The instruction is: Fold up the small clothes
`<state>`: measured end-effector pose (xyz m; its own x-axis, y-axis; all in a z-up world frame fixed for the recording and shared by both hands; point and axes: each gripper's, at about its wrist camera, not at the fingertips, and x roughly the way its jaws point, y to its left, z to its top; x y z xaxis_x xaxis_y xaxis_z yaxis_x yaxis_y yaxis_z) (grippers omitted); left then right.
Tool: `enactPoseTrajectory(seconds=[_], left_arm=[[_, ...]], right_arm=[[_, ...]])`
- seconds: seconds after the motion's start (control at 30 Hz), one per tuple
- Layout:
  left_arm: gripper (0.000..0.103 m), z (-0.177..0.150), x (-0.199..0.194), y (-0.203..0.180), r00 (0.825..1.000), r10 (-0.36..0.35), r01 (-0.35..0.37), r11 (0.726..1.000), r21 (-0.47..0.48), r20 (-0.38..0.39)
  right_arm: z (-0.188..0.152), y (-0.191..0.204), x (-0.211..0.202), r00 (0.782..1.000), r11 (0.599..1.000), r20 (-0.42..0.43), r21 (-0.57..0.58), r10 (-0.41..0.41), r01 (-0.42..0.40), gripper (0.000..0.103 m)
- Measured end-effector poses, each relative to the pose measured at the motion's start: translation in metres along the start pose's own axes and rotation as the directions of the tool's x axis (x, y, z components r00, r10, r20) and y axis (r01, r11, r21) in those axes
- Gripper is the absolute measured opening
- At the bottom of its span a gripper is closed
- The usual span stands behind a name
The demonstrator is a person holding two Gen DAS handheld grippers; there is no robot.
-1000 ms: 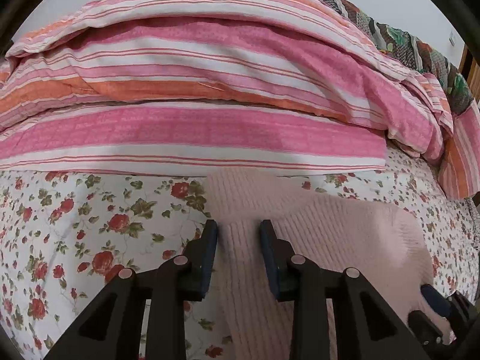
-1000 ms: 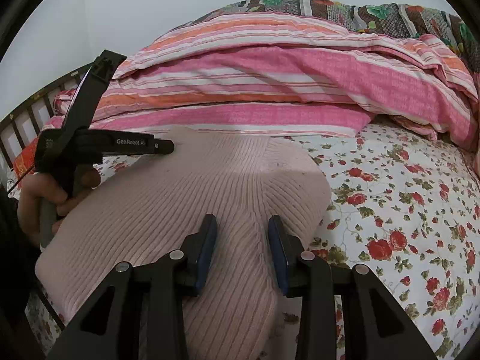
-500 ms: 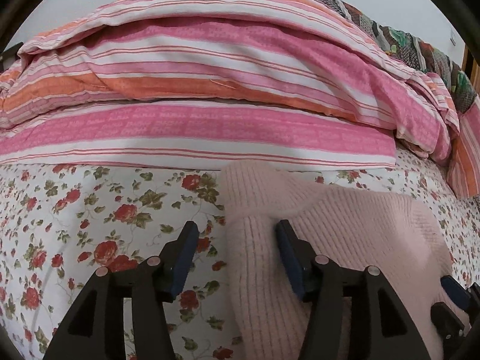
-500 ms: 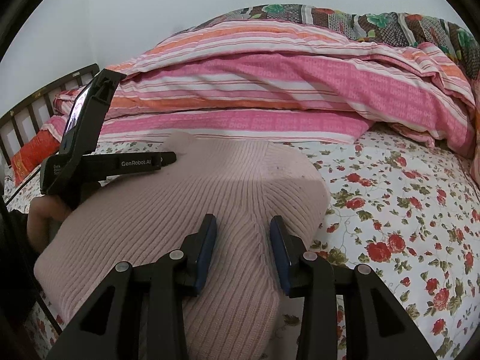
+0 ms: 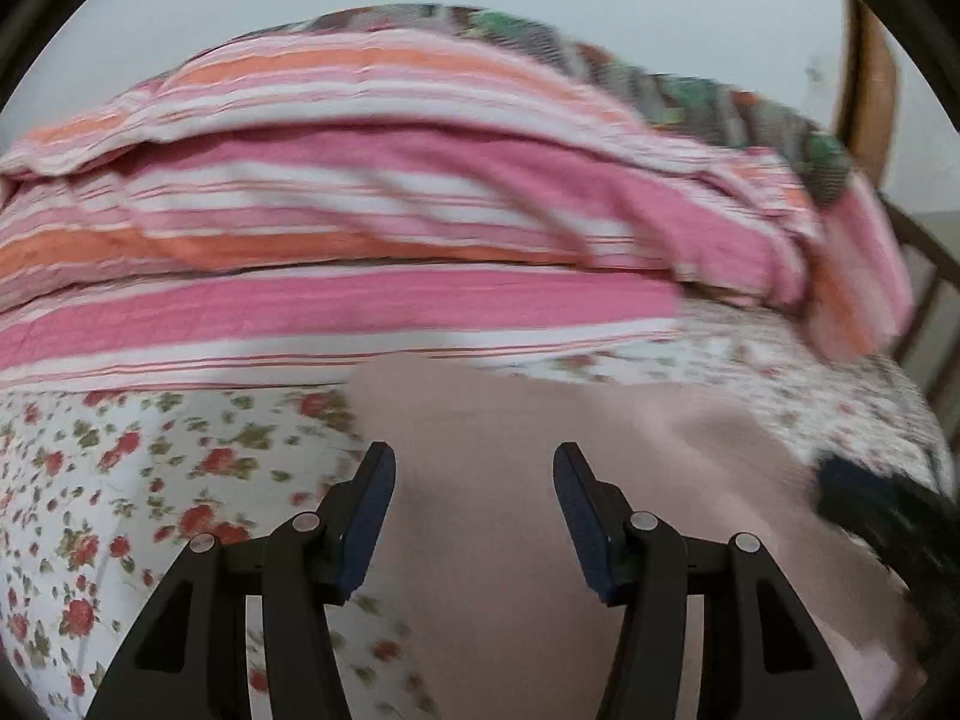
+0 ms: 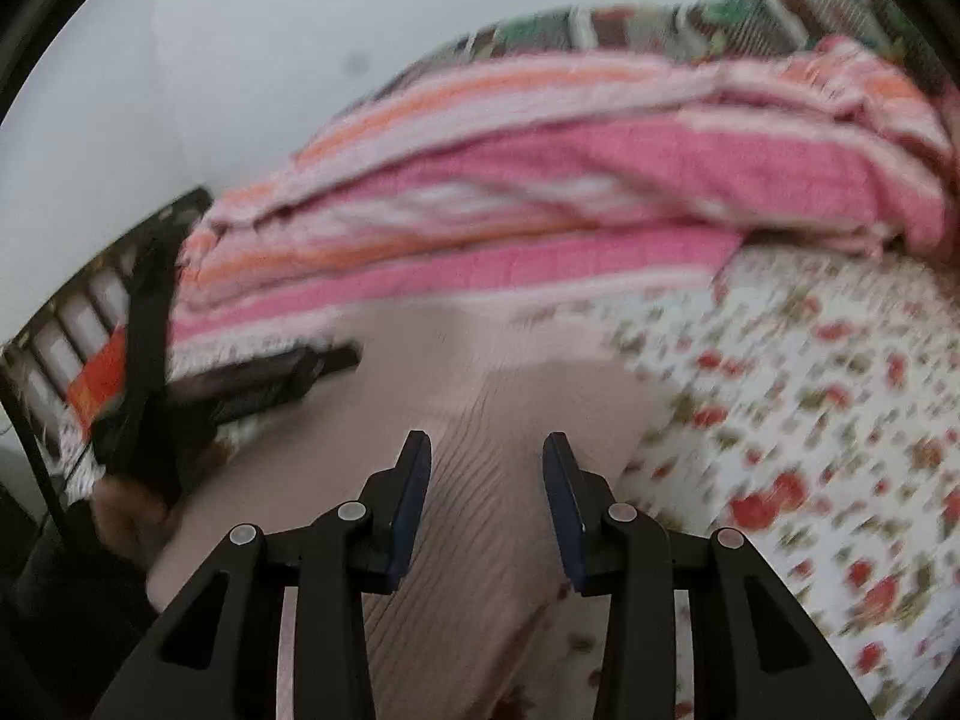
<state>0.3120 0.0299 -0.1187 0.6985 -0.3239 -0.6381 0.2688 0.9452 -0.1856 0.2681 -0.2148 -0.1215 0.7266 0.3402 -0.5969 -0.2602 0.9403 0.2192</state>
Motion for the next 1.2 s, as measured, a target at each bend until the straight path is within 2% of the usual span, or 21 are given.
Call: enactPoseTrajectory(seconds=[0.03,0.1,0.13,0.17,0.23,0.37,0.43,0.5,0.6,0.73,0.83,0.9,1.1,1.2], left_arm=[[0.053,-0.004,-0.006,-0.004,0.999,-0.034,0.034,0.999,0.009,-0.007],[0.053,-0.013,-0.006,-0.010,0.998,-0.044,0.046,0.999,0.026,-0.046],[0.053,-0.024,0.000,-0.015,0.996,-0.032,0.036,0.998,0.046,-0.086],[0.054,-0.033,0.003,-0.019,0.996,0.003,0.003,0.998,0.065,-0.088],[0.054,-0.041,-0.006,-0.020,0.999,0.026,-0.023,0.997,0.075,-0.044],[0.053,-0.041,-0.021,-0.018,0.999,0.021,-0.018,0.998,0.055,-0.048],[0.054,-0.046,-0.033,-0.021,0.999,0.022,-0.018,0.997,0.074,-0.045],[0.054,-0.051,-0.043,-0.021,0.999,0.001,0.001,0.997,0.076,-0.036],[0.054,-0.063,-0.057,-0.022,1.000,-0.019,0.021,0.998,0.060,-0.022],[0.059,-0.085,-0.067,-0.023,0.999,-0.039,0.039,0.998,0.041,0.004],[0.064,-0.101,-0.070,-0.022,0.999,-0.044,0.043,0.998,0.042,0.030],[0.066,-0.109,-0.069,-0.023,0.998,-0.035,0.032,0.998,0.053,0.050],[0.070,-0.114,-0.072,-0.026,0.996,0.005,-0.011,0.998,0.069,0.089],[0.071,-0.113,-0.071,-0.023,0.996,-0.010,0.005,0.998,0.056,0.084]], right_arm=[[0.001,0.001,0.006,0.999,0.999,-0.005,-0.013,-0.038,0.038,0.044],[-0.006,-0.002,0.031,0.996,0.998,-0.073,-0.024,-0.060,0.058,0.043],[-0.012,-0.004,0.040,0.993,0.997,-0.090,-0.023,-0.076,0.074,0.042],[-0.013,-0.007,0.043,0.992,0.997,-0.093,-0.010,-0.080,0.080,0.042],[-0.009,-0.011,0.040,0.994,0.997,-0.089,0.013,-0.069,0.070,0.044],[-0.006,-0.006,0.030,0.992,0.996,-0.089,-0.008,-0.090,0.089,0.043],[-0.004,-0.006,0.014,0.995,0.998,-0.076,0.007,-0.063,0.064,0.043],[-0.009,-0.003,-0.004,0.998,1.000,-0.058,0.028,-0.003,0.005,0.043],[-0.023,0.005,-0.022,0.999,0.999,-0.037,0.004,0.034,-0.034,0.043],[-0.049,0.014,-0.019,0.998,0.998,-0.063,-0.056,-0.004,0.000,0.042],[-0.060,0.007,-0.019,1.000,0.999,-0.026,-0.047,-0.012,0.010,0.049],[-0.059,0.004,-0.018,1.000,1.000,-0.031,-0.027,-0.004,0.003,0.051],[-0.064,0.011,-0.019,0.999,0.998,-0.004,-0.059,-0.039,0.039,0.052],[-0.065,0.012,-0.019,0.999,0.997,0.004,-0.067,-0.048,0.048,0.052]])
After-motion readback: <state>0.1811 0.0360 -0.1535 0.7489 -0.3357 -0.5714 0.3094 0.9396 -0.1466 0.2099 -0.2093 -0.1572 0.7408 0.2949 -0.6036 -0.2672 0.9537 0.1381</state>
